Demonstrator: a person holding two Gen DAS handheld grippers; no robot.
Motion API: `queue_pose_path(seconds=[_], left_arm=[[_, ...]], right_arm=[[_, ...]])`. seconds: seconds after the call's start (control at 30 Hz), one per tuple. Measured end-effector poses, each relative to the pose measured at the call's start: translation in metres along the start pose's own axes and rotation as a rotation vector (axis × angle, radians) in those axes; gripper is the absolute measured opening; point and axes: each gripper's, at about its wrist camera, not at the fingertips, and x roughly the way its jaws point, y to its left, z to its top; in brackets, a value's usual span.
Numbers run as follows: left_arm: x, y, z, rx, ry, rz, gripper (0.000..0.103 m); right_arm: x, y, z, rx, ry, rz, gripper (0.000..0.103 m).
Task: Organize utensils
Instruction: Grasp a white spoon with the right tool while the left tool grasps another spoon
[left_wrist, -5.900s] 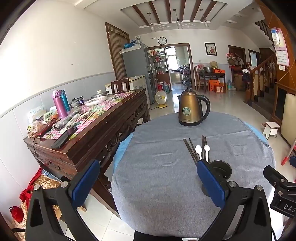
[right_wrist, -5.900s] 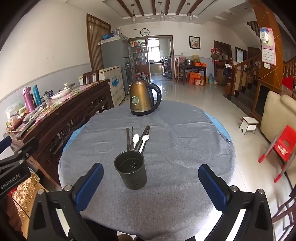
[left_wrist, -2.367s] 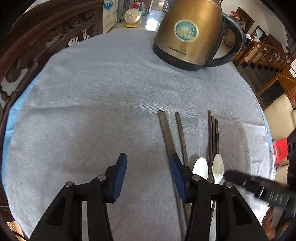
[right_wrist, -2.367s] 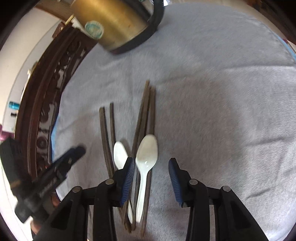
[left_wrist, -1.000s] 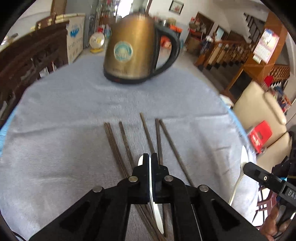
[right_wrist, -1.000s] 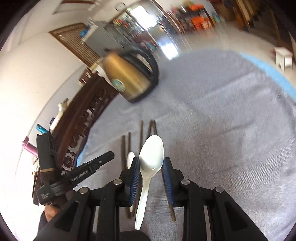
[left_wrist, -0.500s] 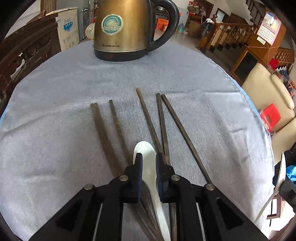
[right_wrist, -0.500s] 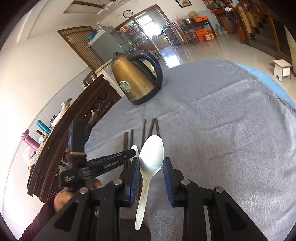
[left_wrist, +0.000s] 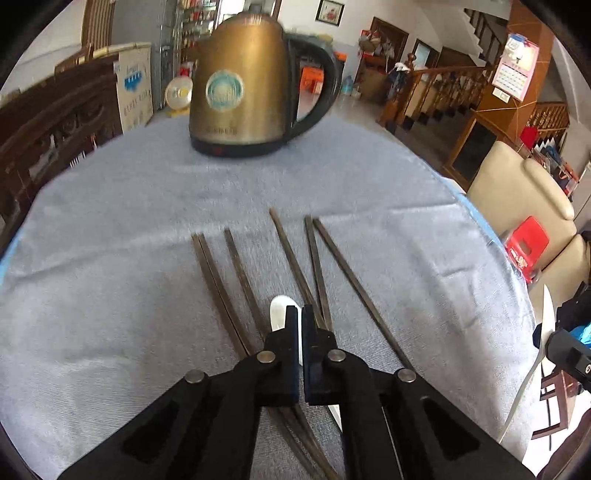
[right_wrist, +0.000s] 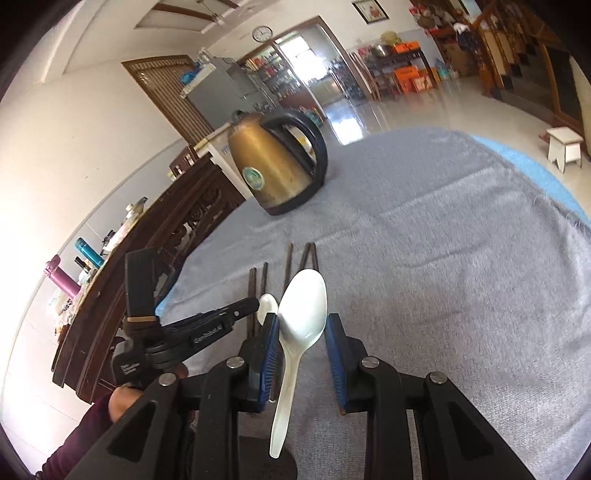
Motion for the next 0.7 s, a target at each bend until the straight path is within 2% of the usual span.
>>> queue_pose_path(seconds=[0.1, 0.17, 0.2, 0.23, 0.4, 0.6, 0.63, 0.67, 0.7], left_arm=[[0.0, 0.004, 0.005, -0.014, 0.018, -0.01, 0.001], [0.006, 0.006, 0.006, -0.012, 0.046, -0.012, 0.012], [0.01, 0.006, 0.004, -0.002, 0.065, -0.001, 0.024], [0.014, 0.005, 0.001, 0.009, 0.071, 0.007, 0.029], [0.031, 0.0, -0.002, 0.037, 0.101, 0.012, 0.03], [0.033, -0.005, -0.002, 0.082, 0.069, -0.012, 0.03], [0.033, -0.003, -0.001, 0.083, 0.069, -0.023, 0.029], [0.033, -0.003, -0.002, 0.086, 0.071, -0.037, 0.02], [0.034, -0.003, -0.003, 0.095, 0.088, -0.052, 0.0]], right_arm=[[-0.006, 0.008, 0.001, -0.016, -0.02, -0.008, 0.028], [-0.009, 0.01, -0.001, -0.021, -0.024, -0.005, 0.028], [-0.009, 0.011, -0.003, -0.023, -0.025, -0.005, 0.028], [-0.008, 0.01, -0.004, -0.022, -0.022, -0.006, 0.028], [0.0, 0.001, -0.01, -0.001, 0.01, -0.011, 0.028], [0.003, -0.009, -0.007, 0.014, 0.015, -0.021, 0.028], [0.005, -0.01, -0.006, 0.017, 0.017, -0.023, 0.028], [0.006, -0.012, -0.006, 0.021, 0.02, -0.023, 0.028], [0.006, -0.012, -0.007, 0.022, 0.022, -0.023, 0.028]])
